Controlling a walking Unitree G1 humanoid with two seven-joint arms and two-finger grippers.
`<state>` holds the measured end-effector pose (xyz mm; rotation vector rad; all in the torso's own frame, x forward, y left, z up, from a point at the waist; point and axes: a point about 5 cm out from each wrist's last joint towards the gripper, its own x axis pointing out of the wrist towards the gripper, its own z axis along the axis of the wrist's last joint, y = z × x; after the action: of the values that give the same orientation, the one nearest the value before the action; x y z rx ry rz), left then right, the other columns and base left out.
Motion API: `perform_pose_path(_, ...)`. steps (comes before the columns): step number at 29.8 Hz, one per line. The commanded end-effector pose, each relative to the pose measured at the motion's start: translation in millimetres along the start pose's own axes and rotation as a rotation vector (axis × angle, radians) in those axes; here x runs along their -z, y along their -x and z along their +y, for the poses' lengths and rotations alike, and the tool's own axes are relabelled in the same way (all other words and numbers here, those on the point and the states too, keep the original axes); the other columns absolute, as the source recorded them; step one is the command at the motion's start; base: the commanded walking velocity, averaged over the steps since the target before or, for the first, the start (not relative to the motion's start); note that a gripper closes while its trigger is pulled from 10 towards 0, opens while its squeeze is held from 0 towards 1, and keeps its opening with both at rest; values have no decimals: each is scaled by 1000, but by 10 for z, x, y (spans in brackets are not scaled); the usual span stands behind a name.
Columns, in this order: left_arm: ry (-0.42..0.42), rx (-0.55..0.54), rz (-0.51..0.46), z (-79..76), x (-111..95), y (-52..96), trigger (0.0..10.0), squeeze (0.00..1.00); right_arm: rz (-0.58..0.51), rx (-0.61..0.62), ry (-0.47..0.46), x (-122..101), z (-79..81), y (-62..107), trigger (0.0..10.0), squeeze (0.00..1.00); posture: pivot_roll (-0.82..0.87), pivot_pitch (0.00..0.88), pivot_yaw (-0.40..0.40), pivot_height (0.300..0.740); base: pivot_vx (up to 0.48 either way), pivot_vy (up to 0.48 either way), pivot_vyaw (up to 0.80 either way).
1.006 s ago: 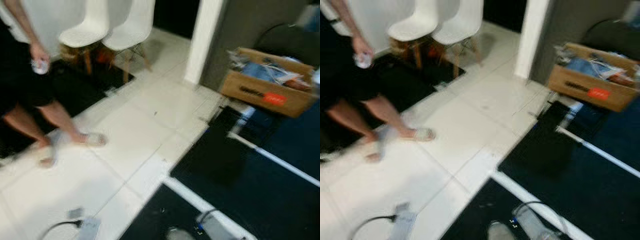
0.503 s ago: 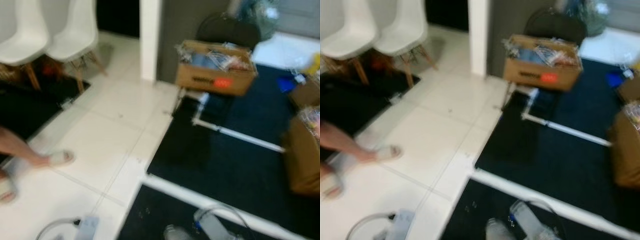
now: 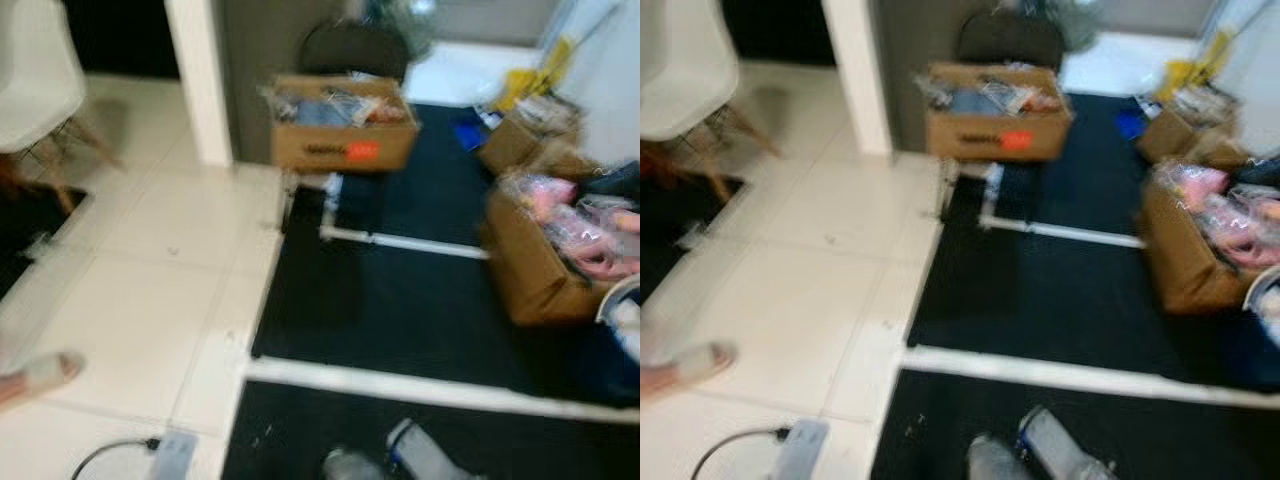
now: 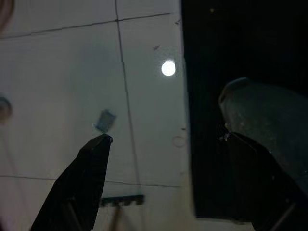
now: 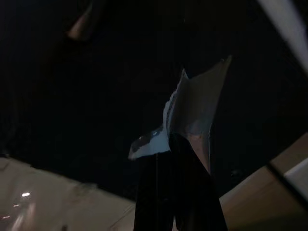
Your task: Picking trash to rubbish bin
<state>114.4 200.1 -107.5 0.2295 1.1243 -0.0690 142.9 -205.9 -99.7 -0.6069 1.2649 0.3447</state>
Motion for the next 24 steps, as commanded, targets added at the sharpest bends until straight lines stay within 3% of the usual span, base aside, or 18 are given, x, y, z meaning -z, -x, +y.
perform_pose_path(1, -3, 17, 29, -44, 66, 8, 10000, 0, -7, -28, -8, -1, 85, -7, 10000, 0, -43, 67, 49, 740, 0, 0, -738)
perform_pose_path(13, -10, 18, 31, -40, 67, 8, 10000, 0, -4, -20, 0, 25, 26, -1, 10000, 0, -43, 60, 48, 740, 0, 0, -739)
perform_pose_path(24, -31, 17, 37, -13, 75, 10, 10000, 0, -21, -24, -10, -57, 86, -6, 10000, 0, -33, 52, 60, 740, 0, 0, -741)
